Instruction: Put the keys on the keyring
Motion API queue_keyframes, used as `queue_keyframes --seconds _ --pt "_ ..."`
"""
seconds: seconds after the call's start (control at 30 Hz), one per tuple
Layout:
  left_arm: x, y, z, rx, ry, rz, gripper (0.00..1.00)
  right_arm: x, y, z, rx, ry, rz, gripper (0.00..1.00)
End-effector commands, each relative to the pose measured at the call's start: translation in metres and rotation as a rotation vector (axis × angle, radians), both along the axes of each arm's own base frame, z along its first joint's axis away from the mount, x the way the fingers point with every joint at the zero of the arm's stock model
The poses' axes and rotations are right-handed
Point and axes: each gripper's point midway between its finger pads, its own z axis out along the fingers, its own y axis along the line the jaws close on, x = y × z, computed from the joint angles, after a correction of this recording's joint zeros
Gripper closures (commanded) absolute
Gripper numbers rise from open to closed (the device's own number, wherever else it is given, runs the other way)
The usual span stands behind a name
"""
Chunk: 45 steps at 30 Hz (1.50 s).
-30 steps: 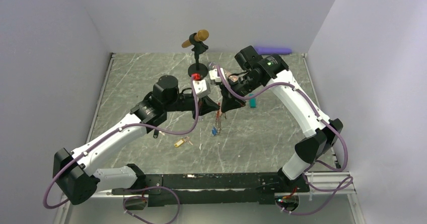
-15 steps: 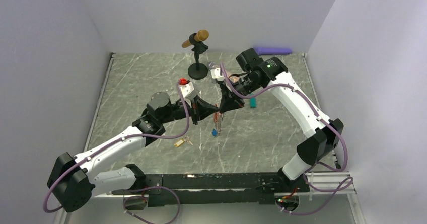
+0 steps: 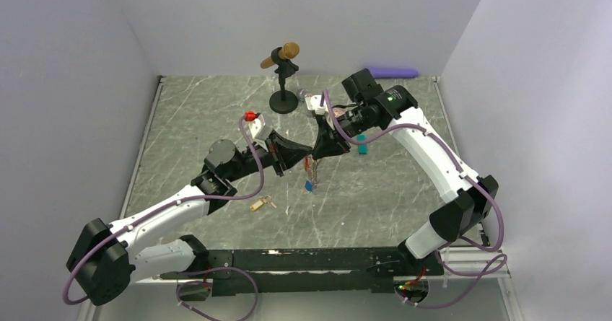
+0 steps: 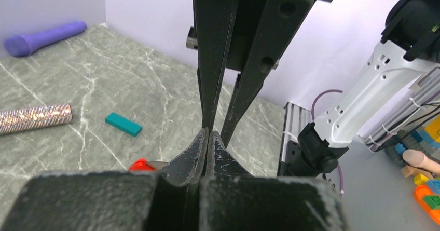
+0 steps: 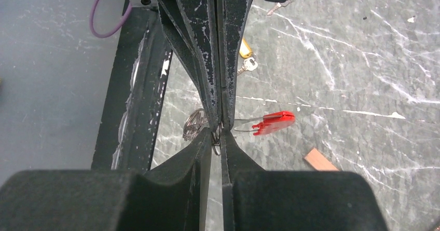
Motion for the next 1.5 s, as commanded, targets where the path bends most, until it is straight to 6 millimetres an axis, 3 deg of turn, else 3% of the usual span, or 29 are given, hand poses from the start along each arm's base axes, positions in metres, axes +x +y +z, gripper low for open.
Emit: queue_keyframes --seconds 0.0,0.2,0.33,0.67,0.87,0.97,1.27,1.47 --pt "0.008 0.016 0.063 -0.193 -0.132 0.092 1.00 -0.018 0.000 0.009 0.039 0.051 0.023 0.84" --pt "0.007 0.018 0.066 -0.210 -0.139 0.097 1.00 -0.013 0.000 0.013 0.061 0.058 0.009 0.84" --pt "0.007 0.016 0.063 -0.214 -0.130 0.085 1.00 -0.011 -0.001 0.022 0.093 0.055 0.004 1.00" --pt "-0.001 0.007 0.044 -0.143 -0.117 0.017 1.00 -0.011 -0.006 0.025 0.108 0.037 0.003 1.00" --pt "-0.003 0.007 0.028 0.028 -0.137 -0.029 0.58 -0.008 -0.015 0.019 0.045 0.004 -0.020 1.00" --pt "-0.006 0.013 0.022 0.134 -0.172 -0.064 0.48 -0.007 -0.021 0.015 -0.004 -0.016 -0.030 1.00" --pt "-0.003 0.022 0.009 0.409 -0.351 -0.107 0.38 -0.003 -0.036 0.001 -0.224 -0.068 -0.019 1.00" --pt "-0.005 0.006 0.011 0.445 -0.436 -0.107 0.36 0.000 -0.035 -0.008 -0.309 -0.074 -0.023 1.00"
